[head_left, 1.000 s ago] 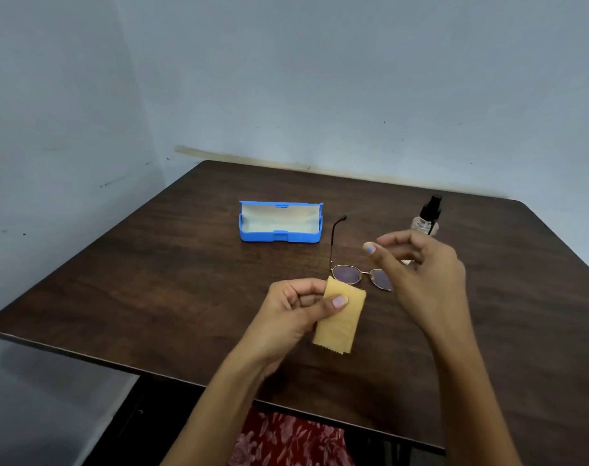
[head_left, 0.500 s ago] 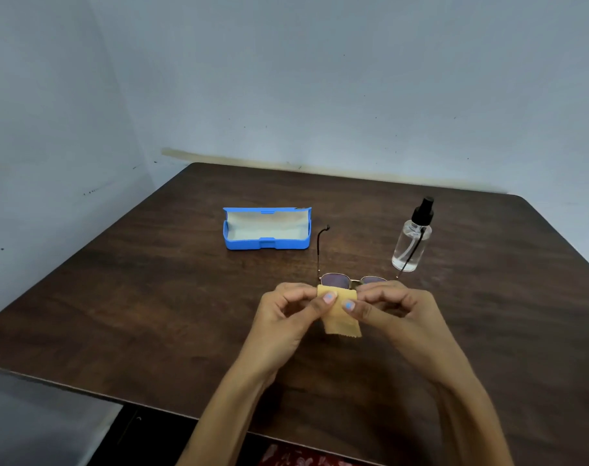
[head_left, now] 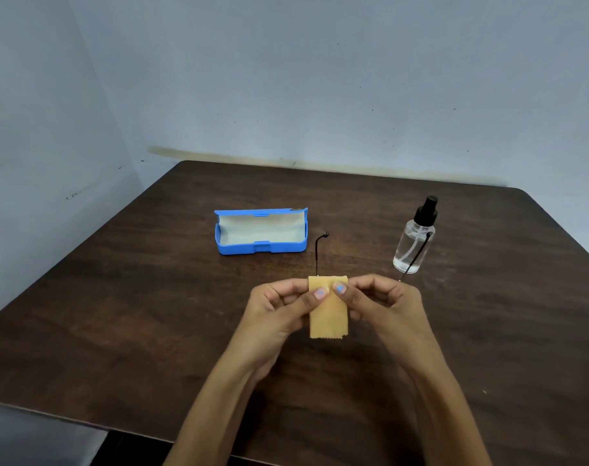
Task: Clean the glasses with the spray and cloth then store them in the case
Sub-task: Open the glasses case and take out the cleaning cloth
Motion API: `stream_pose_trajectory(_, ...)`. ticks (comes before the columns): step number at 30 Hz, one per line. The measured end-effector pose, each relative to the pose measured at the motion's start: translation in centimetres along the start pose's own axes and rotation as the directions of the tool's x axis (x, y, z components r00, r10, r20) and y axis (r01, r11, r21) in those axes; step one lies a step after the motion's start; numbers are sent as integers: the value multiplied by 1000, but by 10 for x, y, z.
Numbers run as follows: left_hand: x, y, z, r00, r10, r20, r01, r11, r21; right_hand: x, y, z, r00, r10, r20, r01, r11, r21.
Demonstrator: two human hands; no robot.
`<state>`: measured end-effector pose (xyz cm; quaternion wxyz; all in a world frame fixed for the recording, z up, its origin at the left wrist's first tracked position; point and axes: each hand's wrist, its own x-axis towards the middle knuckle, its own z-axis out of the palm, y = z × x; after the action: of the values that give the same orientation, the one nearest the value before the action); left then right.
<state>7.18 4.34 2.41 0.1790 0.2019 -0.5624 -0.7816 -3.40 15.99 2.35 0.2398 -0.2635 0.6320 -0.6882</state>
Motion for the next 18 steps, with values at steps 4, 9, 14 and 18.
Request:
stream_pose_trajectory(4, 2, -2, 4, 999, -43, -10, 43, 999, -34, 1, 8, -1, 998, 8, -69, -8, 1000, -7)
stream_pose_trajectory(9, 1, -7, 5, 996, -65, -65, 64, 998, -12, -2, 15, 2, 993, 33, -114, -39, 998, -52)
stream_pose_trajectory(14, -1, -10, 6, 991, -66, -113, 64, 998, -27, -6, 18, 6, 993, 0, -119, -12, 995, -100)
stream_pose_trajectory(18, -1, -12, 5, 987, -72, -147, 68, 997, -28, -5, 18, -1, 991, 137, -5, -137, 991, 12)
